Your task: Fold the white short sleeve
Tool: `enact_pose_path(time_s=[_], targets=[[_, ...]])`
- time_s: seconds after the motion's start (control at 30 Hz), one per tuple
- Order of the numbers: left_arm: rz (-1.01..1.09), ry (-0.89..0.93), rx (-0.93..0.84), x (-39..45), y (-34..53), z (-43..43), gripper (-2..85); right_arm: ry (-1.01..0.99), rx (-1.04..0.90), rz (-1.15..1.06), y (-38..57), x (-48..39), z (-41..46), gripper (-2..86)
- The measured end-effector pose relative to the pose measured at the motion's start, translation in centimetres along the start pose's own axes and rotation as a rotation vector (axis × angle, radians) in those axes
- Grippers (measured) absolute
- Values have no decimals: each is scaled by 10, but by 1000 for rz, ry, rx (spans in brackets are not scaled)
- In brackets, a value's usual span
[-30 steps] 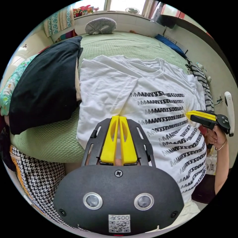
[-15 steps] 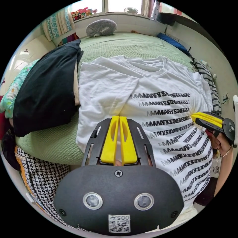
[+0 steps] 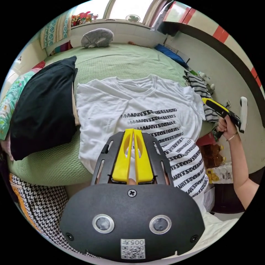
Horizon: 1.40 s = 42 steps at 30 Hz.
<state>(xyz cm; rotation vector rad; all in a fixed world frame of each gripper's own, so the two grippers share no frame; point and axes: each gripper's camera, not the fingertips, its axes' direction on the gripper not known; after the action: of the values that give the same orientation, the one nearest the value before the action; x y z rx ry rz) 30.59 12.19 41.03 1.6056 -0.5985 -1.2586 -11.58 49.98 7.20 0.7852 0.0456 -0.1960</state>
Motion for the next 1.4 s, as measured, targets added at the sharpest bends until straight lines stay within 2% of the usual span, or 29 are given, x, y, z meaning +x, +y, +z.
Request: enact_pose_path(time_s=[0.3,0.5,0.6,0.8,1.07,1.2,1.4], targets=[[4,2,-30,-2,14,-4,4,203,-134,-9,-47,12,56,77],[30,-80,-46,-6,24,-9,5,329,-262,26,-62,8,92,50],[29,-81,-45,-11,26,-12,5,343,-214,90,-64,14,82,2],[4,-59,-49,-22,32,-13,5,371,-150,60,-67,2,42,-10],[-3,-26,-33,-30,42,-27,5,180,-48,-35,-90,-63,-17,-7],[-28,-41,-21,-38,47,-38,8,146,-113,-129,-100,-116,-6,8],[-46,-49,-7,-48,54,-50,13,69,-146,-74,-94,-94,-12,38]])
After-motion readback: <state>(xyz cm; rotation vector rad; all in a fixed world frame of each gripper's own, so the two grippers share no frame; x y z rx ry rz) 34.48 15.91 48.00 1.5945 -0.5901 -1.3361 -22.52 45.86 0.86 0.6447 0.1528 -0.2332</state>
